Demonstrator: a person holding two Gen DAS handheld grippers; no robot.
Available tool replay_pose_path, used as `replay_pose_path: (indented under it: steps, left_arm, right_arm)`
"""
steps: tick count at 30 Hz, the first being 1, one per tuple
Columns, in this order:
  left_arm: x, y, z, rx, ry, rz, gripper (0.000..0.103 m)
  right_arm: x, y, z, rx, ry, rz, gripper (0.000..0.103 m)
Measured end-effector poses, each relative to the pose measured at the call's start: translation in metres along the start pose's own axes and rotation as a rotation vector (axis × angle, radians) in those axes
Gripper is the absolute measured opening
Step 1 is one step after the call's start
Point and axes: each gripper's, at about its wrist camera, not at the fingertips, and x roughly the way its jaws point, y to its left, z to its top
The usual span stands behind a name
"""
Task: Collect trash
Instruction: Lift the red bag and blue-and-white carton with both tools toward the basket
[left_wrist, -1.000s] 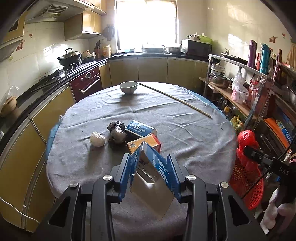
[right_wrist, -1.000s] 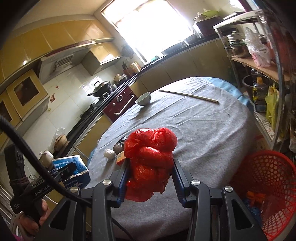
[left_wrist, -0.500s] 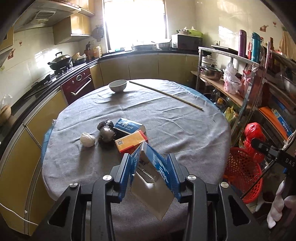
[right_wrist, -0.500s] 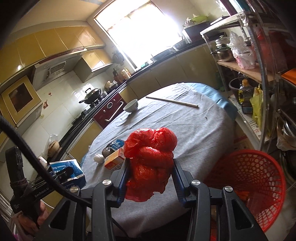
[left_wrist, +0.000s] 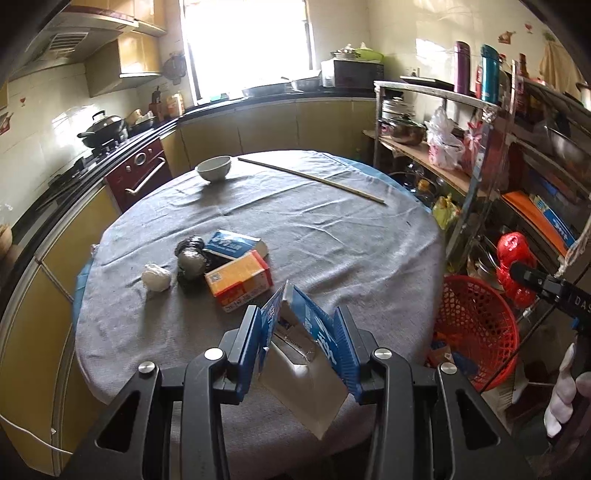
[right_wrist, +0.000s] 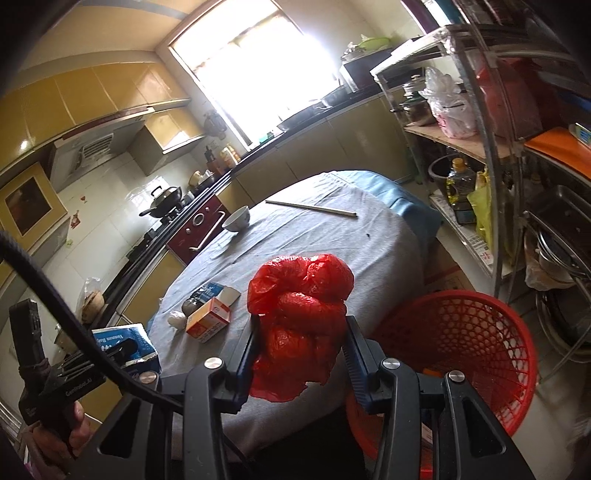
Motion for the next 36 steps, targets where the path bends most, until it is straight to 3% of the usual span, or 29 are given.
replay_pose_path:
  steps: [19,30,36]
  left_arm:
    - [-0.005,-0.048,-0.006,0.113,-0.016,-0.150,0.043]
    - [0.000,-0.072,-0.008,0.146,0.008,-0.231,0.043]
    - [0.009,-0.089,-0.004,0.164,0.048,-0.311,0.043]
  right_arm:
    - [-0.013,-0.026,-0.004,0.051,-0.016,-0.021,0.046]
    - [-0.020,-0.045,-0.012,0.083,-0.010,-0.042,0.046]
    - [-0.027,-0.061,-0.015,0.108,-0.012,-0.062,0.046]
